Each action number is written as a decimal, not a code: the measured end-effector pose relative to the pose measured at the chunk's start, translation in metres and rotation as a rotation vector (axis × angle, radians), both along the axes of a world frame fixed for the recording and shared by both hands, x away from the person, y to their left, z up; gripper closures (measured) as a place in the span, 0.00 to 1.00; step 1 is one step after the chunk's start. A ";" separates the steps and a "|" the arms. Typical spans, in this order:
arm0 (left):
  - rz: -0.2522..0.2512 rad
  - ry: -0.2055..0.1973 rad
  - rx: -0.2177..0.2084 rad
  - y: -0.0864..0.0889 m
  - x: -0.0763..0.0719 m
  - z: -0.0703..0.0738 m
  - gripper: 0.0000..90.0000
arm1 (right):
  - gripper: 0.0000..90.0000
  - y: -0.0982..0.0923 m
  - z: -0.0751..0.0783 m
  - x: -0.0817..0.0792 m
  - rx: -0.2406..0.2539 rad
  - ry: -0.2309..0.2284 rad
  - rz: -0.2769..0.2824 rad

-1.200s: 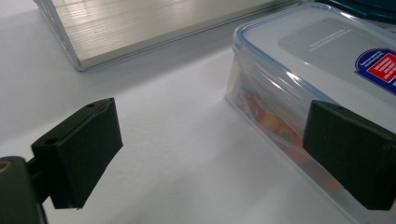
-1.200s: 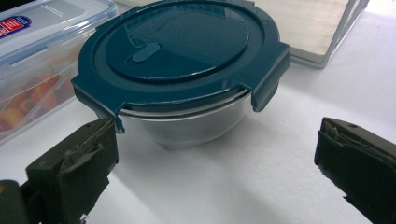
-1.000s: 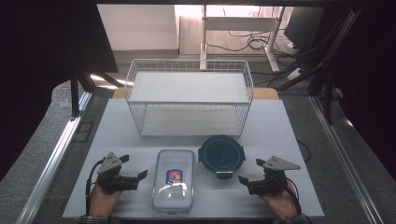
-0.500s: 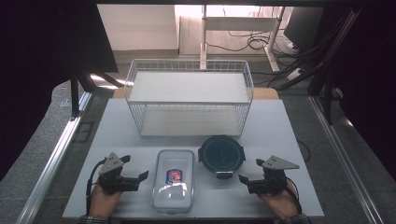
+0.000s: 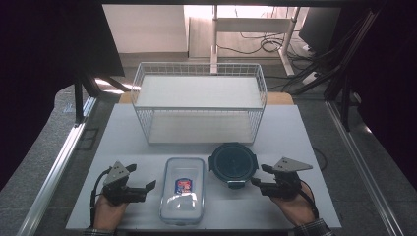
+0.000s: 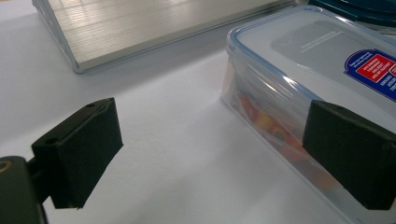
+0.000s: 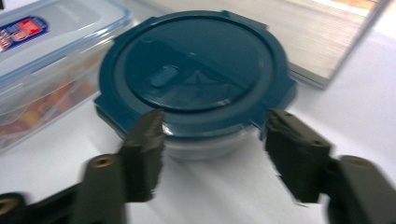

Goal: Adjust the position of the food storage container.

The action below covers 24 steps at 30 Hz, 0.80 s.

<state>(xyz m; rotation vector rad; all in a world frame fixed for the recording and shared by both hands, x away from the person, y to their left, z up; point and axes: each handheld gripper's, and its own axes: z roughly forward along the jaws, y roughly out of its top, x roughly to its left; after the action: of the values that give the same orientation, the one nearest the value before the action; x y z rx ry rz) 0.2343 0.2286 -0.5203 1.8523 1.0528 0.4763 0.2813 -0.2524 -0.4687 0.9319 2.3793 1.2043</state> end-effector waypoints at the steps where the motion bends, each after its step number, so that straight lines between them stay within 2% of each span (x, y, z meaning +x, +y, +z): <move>1: 0.001 -0.001 0.001 0.000 0.000 0.000 0.05 | 0.49 0.004 0.002 0.001 -0.013 0.000 0.015; 2: 0.001 0.000 -0.001 0.000 0.000 0.000 0.05 | 0.54 0.008 0.004 0.003 -0.019 -0.001 0.026; 3: 0.001 0.000 -0.001 0.000 0.000 0.000 0.05 | 0.54 0.008 0.004 0.003 -0.019 -0.001 0.026; 4: 0.004 0.001 -0.004 0.001 0.000 0.000 0.05 | 0.63 0.016 0.007 0.006 -0.028 0.011 0.059; 9: 0.003 0.000 -0.007 0.001 0.000 0.000 0.05 | 0.82 0.043 0.011 0.018 -0.070 0.017 0.128; 10: 0.003 0.000 -0.007 0.001 0.000 0.000 0.05 | 0.82 0.043 0.011 0.018 -0.070 0.017 0.128; 11: 0.002 0.000 -0.005 0.001 0.000 0.000 0.05 | 0.88 0.054 0.012 0.024 -0.075 0.024 0.150; 14: 0.002 -0.002 -0.005 0.001 0.000 0.000 0.05 | 0.98 0.072 0.013 0.031 -0.074 0.044 0.192; 16: 0.002 -0.002 -0.005 0.001 0.000 0.000 0.05 | 0.99 0.085 0.013 0.035 -0.092 0.057 0.212; 19: 0.001 -0.003 -0.003 0.001 0.000 0.000 0.05 | 0.99 0.104 0.012 0.042 -0.118 0.050 0.235; 20: 0.001 -0.003 -0.003 0.001 0.000 0.000 0.05 | 0.99 0.104 0.012 0.042 -0.118 0.050 0.235; 21: -0.001 -0.003 0.000 0.001 0.000 0.001 0.05 | 0.99 0.115 0.011 0.047 -0.125 0.046 0.242; 24: 0.000 -0.004 0.000 0.001 0.000 0.001 0.05 | 0.99 0.130 0.012 0.051 -0.126 0.031 0.254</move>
<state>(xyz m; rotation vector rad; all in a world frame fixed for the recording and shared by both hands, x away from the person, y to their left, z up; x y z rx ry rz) 0.2339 0.2295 -0.5196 1.8501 1.0500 0.4799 0.3327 -0.1221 -0.4570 0.6286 2.6252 1.1153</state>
